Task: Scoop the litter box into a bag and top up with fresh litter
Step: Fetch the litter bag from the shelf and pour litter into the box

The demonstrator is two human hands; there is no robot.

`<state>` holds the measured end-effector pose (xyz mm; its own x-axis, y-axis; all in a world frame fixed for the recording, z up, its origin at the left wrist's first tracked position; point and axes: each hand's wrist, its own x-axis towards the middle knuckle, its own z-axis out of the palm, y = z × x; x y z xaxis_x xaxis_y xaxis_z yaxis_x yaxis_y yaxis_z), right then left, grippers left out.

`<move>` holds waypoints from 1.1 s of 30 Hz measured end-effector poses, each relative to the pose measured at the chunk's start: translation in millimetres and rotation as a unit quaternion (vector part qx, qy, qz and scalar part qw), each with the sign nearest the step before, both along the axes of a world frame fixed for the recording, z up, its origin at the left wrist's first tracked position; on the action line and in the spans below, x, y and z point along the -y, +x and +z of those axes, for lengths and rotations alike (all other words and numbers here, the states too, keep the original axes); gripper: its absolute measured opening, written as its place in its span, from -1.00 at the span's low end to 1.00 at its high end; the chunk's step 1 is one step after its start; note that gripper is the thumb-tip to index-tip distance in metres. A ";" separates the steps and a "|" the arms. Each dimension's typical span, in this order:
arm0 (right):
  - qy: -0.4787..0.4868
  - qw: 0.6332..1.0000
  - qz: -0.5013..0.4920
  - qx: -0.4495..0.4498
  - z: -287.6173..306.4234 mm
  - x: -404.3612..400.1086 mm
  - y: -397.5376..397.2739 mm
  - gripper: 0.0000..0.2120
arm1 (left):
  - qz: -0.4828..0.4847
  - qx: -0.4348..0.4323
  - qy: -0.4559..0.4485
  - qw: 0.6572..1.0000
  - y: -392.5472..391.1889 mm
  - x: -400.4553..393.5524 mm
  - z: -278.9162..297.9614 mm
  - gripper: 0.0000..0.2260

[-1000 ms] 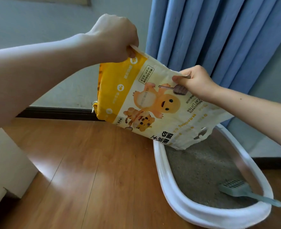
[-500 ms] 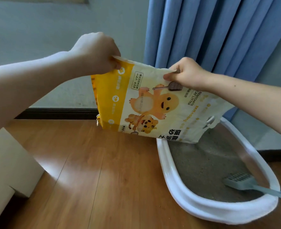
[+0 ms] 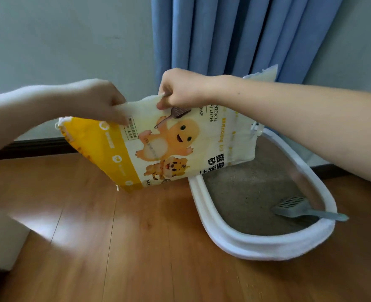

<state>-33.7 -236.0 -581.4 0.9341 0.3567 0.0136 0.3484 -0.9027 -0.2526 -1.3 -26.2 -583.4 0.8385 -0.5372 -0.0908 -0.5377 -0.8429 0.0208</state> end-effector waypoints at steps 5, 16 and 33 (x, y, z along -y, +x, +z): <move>-0.035 0.999 0.031 0.001 -9.8 -12.4 10.9 -0.69 | 0.018 -0.027 -0.101 0.994 -6.6 47.4 -30.2 -0.70; -0.284 0.952 -0.080 -0.083 7.3 63.3 8.1 -0.81 | 0.081 -0.078 -0.255 0.960 -2.8 30.6 -77.1 -0.74; 0.087 0.993 -0.044 0.065 24.4 51.4 9.2 -0.71 | 0.018 -0.025 -0.348 0.937 -2.0 107.1 -18.8 -0.74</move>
